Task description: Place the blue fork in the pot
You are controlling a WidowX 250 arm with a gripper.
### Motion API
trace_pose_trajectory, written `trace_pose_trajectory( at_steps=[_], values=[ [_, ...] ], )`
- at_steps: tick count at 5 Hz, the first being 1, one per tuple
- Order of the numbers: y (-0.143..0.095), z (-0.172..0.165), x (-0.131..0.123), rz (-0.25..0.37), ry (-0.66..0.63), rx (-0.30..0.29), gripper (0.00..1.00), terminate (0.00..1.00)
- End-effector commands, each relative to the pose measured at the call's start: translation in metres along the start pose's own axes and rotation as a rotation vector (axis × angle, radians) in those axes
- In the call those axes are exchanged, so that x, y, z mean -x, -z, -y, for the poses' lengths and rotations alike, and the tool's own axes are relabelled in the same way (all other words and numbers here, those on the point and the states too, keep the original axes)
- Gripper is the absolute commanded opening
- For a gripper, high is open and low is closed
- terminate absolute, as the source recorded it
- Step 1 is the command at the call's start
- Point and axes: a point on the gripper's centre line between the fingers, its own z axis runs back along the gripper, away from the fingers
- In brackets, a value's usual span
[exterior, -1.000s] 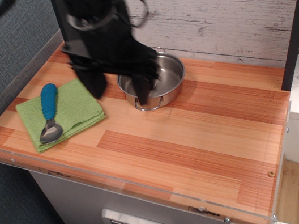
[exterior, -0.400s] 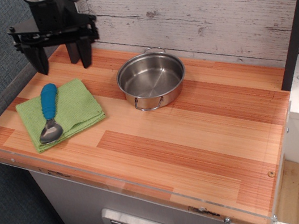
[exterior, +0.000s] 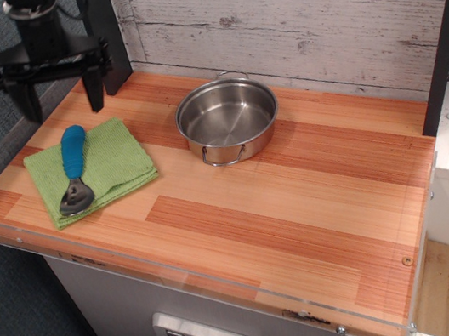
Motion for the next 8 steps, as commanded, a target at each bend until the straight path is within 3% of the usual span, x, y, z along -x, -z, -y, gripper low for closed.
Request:
trace_pose_trajectory(
  at_steps=[1,7,8],
  values=[
    [0.006,-0.021,0.002,0.008,0.001,-0.019,1.0,0.0],
    [0.032,-0.015,0.012,-0.049,0.037,-0.053,1.0,0.0],
    [0.025,-0.019,0.011,-0.038,0.031,-0.03,0.0,0.0]
  ],
)
